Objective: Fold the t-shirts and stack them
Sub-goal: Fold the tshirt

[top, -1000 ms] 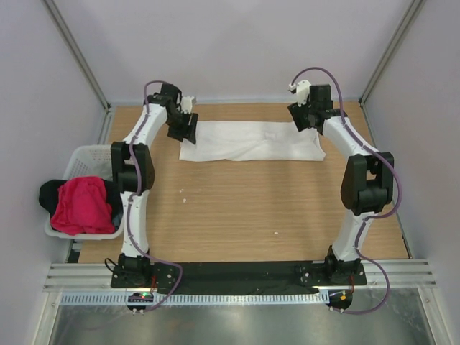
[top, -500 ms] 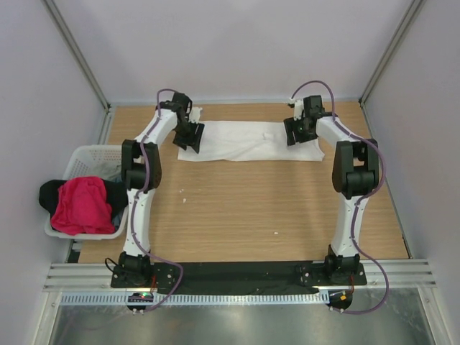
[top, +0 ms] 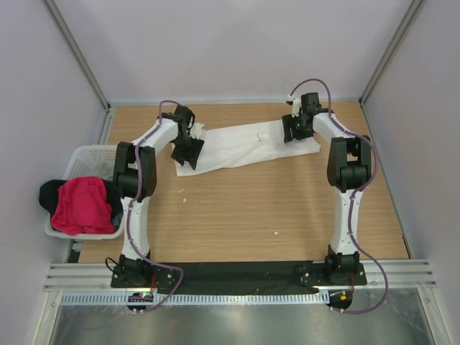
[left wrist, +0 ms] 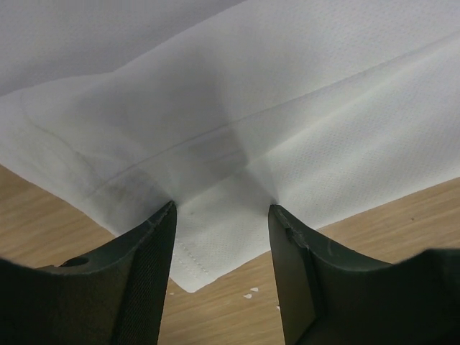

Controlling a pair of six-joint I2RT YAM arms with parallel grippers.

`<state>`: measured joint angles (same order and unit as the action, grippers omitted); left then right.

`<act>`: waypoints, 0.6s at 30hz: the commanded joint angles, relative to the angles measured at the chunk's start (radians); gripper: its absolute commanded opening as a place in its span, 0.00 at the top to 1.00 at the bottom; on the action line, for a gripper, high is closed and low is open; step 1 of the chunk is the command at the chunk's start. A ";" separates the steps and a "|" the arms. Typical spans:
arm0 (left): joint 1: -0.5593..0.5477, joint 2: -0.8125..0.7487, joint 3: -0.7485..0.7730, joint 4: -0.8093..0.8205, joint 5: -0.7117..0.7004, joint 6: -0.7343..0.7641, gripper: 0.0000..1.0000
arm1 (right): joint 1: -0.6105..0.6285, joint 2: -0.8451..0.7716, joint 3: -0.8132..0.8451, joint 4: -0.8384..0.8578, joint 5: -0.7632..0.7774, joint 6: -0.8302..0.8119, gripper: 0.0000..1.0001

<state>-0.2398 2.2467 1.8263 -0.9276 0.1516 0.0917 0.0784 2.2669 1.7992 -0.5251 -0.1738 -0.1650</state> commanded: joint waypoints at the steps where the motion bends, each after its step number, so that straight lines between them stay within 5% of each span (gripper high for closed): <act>1: -0.044 -0.090 -0.143 -0.034 -0.009 0.006 0.45 | 0.001 0.074 0.124 -0.036 0.020 0.009 0.36; 10: -0.176 -0.304 -0.302 -0.028 -0.073 -0.003 0.45 | 0.008 0.160 0.338 -0.038 0.056 0.012 0.36; 18: -0.194 -0.334 -0.142 -0.053 -0.210 0.173 0.43 | -0.019 -0.128 0.139 -0.053 -0.012 0.131 0.36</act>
<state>-0.4427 1.9556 1.6360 -0.9775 0.0277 0.1608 0.0734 2.3348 2.0029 -0.5720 -0.1459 -0.1123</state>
